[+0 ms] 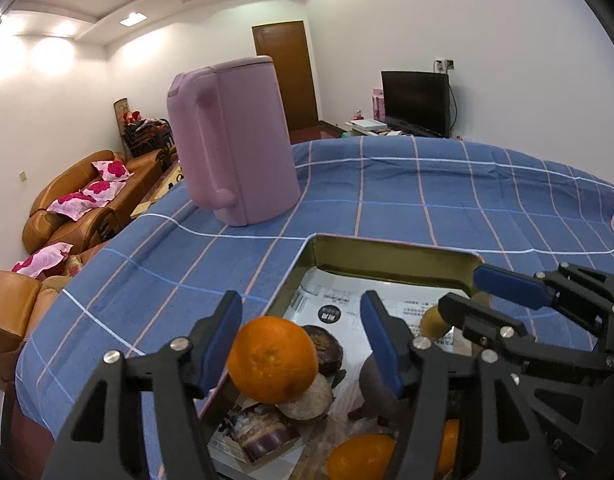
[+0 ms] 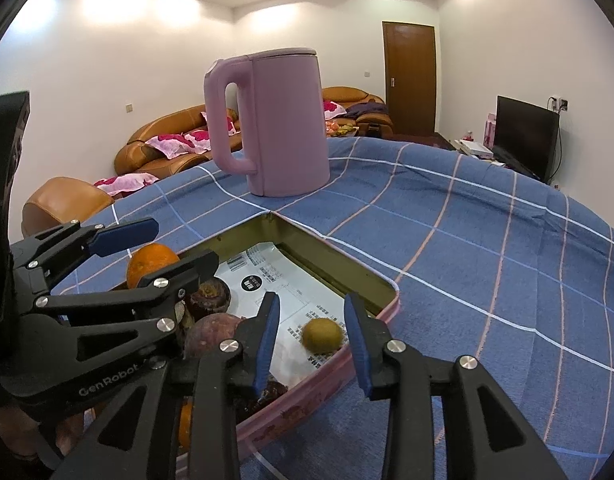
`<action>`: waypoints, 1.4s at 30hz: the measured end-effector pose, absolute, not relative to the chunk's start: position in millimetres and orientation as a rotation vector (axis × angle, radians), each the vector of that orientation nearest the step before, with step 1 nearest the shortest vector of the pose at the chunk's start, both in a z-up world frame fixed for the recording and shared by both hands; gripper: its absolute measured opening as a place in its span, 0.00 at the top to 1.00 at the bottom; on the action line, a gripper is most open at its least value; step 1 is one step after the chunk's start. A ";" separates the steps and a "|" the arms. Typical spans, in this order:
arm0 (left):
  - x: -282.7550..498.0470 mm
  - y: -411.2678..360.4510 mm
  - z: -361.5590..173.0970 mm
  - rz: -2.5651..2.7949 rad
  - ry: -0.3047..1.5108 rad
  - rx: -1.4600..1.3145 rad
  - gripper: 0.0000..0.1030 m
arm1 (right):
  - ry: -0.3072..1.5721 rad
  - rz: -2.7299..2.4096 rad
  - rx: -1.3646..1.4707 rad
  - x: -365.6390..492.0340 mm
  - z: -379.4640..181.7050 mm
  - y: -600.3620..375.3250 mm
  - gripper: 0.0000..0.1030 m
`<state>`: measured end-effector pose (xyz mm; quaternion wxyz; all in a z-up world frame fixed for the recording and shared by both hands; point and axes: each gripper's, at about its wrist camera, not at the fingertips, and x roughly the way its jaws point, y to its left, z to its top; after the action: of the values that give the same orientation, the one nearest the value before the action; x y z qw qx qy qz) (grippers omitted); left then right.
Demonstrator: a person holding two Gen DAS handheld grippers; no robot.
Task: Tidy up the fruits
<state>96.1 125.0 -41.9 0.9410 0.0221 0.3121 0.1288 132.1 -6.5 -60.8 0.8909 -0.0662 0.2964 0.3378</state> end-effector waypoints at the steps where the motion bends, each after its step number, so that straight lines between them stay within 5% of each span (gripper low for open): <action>1: 94.6 124.7 -40.9 0.261 0.632 0.043 0.35 | 0.611 0.698 -0.133 131.4 -60.1 -8.1 0.65; 7: 81.0 116.9 -31.2 0.243 0.585 0.029 0.30 | 0.556 0.665 -0.110 118.4 -51.1 -21.9 0.63; 12: 69.3 112.3 -23.5 0.245 0.541 0.016 0.25 | 0.477 0.620 -0.109 102.5 -41.9 -35.4 0.49; 42: 57.8 110.5 -21.8 0.250 0.496 -0.010 0.21 | 0.413 0.563 -0.079 94.4 -41.2 -53.7 0.48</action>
<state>57.8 110.5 -21.8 0.9617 -0.0048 0.2447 0.1236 94.4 -53.7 -41.2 0.9389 -0.0388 0.2021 0.2759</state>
